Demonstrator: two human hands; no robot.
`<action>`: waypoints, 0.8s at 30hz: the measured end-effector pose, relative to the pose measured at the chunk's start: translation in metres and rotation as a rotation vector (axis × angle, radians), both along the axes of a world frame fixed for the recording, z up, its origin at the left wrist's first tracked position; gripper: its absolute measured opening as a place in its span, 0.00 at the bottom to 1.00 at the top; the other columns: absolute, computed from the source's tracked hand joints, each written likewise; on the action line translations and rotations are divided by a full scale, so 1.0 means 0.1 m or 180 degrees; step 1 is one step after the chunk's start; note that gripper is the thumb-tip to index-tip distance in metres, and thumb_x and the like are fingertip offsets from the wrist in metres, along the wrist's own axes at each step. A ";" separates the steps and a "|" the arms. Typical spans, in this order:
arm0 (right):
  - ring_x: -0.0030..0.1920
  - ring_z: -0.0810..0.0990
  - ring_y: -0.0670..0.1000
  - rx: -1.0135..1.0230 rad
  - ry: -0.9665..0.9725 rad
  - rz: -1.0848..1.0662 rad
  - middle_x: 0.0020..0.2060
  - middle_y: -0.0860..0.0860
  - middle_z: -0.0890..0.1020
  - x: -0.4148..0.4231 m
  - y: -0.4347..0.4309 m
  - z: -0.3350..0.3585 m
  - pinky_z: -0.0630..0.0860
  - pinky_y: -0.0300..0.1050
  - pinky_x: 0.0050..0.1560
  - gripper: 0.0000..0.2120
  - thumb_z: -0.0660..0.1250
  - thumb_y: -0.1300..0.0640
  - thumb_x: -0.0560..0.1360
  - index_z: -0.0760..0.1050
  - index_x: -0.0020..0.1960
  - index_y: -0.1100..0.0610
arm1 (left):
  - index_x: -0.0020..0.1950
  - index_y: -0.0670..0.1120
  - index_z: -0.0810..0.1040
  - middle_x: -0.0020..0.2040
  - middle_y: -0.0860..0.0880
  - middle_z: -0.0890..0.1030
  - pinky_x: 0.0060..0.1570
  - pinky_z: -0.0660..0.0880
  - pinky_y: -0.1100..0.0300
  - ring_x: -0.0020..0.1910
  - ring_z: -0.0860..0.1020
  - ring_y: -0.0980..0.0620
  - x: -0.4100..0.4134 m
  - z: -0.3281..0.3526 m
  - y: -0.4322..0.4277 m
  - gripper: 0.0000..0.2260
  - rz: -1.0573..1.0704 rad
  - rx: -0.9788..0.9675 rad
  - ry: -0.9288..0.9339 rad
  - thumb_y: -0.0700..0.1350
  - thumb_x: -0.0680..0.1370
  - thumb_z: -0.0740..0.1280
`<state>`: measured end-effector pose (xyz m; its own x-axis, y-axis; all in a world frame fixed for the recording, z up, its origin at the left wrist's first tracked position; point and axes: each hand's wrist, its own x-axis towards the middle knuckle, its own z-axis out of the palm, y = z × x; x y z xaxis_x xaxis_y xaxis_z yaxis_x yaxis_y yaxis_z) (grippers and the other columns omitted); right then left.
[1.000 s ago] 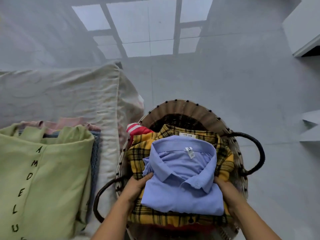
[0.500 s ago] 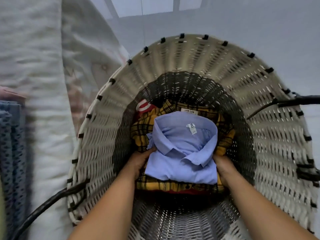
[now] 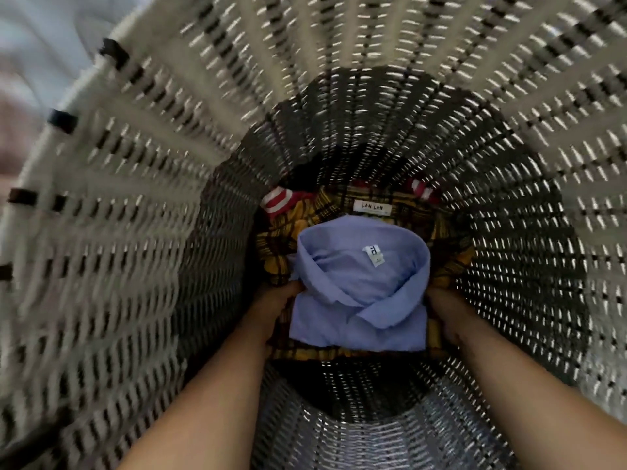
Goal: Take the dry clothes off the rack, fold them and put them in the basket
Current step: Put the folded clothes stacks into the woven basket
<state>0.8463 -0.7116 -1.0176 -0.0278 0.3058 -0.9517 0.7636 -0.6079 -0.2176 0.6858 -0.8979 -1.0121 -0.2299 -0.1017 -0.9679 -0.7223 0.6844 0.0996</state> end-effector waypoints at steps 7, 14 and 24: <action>0.49 0.75 0.57 0.0841 -0.0315 -0.0049 0.46 0.58 0.77 -0.02 -0.34 0.31 0.66 0.43 0.48 0.03 0.65 0.59 0.77 0.74 0.46 0.59 | 0.71 0.38 0.65 0.70 0.40 0.68 0.69 0.61 0.55 0.70 0.66 0.45 0.29 0.45 0.06 0.37 -0.0817 0.0214 0.2169 0.60 0.69 0.64; 0.73 0.56 0.60 0.2761 0.0557 0.1869 0.74 0.62 0.57 -0.19 -0.38 0.52 0.56 0.55 0.70 0.37 0.55 0.37 0.71 0.60 0.73 0.58 | 0.74 0.52 0.56 0.74 0.44 0.57 0.66 0.57 0.35 0.71 0.56 0.40 0.46 0.42 0.37 0.43 -0.3851 0.0300 0.3197 0.71 0.63 0.54; 0.76 0.47 0.55 0.1880 0.0548 0.2582 0.77 0.55 0.45 -0.25 -0.17 -0.28 0.53 0.55 0.72 0.50 0.65 0.32 0.67 0.44 0.77 0.52 | 0.75 0.57 0.38 0.76 0.48 0.38 0.61 0.54 0.26 0.74 0.43 0.34 0.41 -0.27 0.44 0.48 -0.4172 0.0240 0.2250 0.72 0.66 0.62</action>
<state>0.8209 -0.7291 -1.0459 -0.5580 0.5536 -0.6182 0.8278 0.3194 -0.4611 0.7271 -0.8541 -1.0390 -0.5281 0.5871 -0.6135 0.5984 0.7699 0.2216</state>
